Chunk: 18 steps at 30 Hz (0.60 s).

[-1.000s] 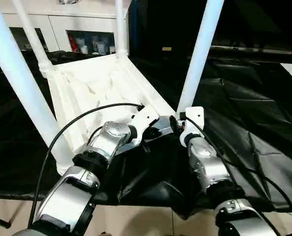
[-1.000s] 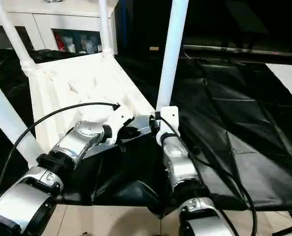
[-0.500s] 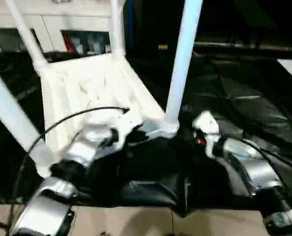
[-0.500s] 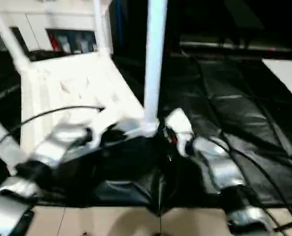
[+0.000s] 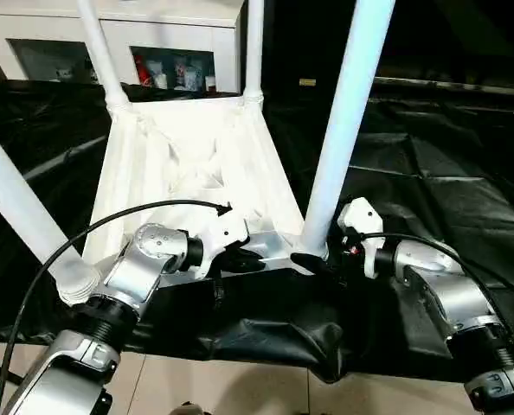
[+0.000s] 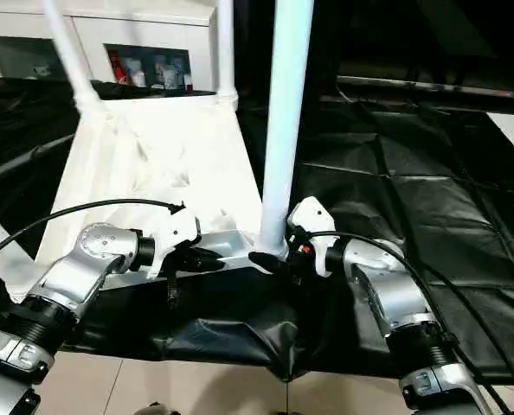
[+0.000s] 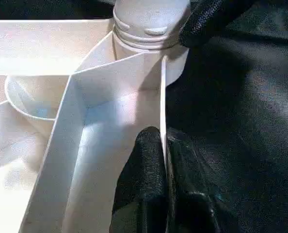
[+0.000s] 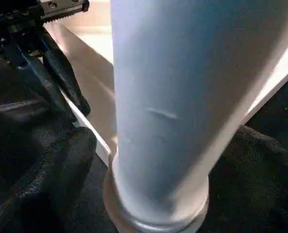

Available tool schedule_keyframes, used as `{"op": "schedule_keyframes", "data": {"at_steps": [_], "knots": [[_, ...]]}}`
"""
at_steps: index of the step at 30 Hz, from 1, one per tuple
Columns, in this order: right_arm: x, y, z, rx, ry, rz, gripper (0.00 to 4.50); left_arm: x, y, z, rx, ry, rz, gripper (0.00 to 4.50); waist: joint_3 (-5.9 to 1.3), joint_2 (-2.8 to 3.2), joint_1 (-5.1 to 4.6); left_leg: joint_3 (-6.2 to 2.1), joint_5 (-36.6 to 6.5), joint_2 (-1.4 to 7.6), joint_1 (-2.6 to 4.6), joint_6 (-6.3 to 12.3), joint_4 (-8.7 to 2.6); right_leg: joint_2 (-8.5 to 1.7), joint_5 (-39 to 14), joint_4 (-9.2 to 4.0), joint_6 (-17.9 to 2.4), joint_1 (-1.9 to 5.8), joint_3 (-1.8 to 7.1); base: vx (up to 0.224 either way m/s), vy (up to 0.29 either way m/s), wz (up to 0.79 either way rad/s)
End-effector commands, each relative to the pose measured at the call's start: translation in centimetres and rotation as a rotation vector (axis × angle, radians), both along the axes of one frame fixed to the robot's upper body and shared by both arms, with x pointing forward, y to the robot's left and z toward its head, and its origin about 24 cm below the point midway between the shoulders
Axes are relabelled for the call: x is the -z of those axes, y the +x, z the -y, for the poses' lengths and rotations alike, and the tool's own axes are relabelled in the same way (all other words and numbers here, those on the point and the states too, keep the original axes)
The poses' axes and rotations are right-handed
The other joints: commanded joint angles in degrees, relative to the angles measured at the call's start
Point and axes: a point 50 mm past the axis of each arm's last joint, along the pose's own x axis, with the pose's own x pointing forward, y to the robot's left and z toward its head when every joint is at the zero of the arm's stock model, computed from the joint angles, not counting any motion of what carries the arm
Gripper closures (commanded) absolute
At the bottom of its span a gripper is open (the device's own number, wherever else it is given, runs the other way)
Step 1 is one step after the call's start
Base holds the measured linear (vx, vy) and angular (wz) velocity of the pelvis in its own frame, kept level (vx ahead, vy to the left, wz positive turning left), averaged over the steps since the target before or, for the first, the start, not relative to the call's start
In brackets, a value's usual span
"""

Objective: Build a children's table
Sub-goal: Rotate leg to tighten

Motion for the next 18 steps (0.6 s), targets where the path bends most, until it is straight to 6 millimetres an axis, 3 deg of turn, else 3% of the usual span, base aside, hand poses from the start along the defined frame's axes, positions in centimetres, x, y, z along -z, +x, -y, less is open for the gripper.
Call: {"op": "schedule_keyframes", "data": {"at_steps": [1, 18], "knots": [[-0.19, 0.28, -0.13, -0.006, -0.012, 0.014, 0.2, -1.1, -0.11, 1.07, 0.057, -0.052, 0.027, 4.5, -4.12, -0.89, -0.07, 0.11, -10.2, 1.27, 0.32, 4.05, -3.79, -3.16, -15.8, -3.05, -10.4, 3.53, 2.77, 0.0, 0.0, 0.0], [0.67, 0.49, 0.1, 0.014, -0.05, 0.002, 1.58, -1.24, 0.16, 0.8, 0.043, -0.038, 0.027, 4.5, -4.17, -0.81, -0.14, 0.08, -10.0, 1.21, 0.25, 3.97, -3.64, -3.01, -15.1, -2.88, -10.6, 3.62, 2.73, 0.0, 0.0, 0.0]]}}
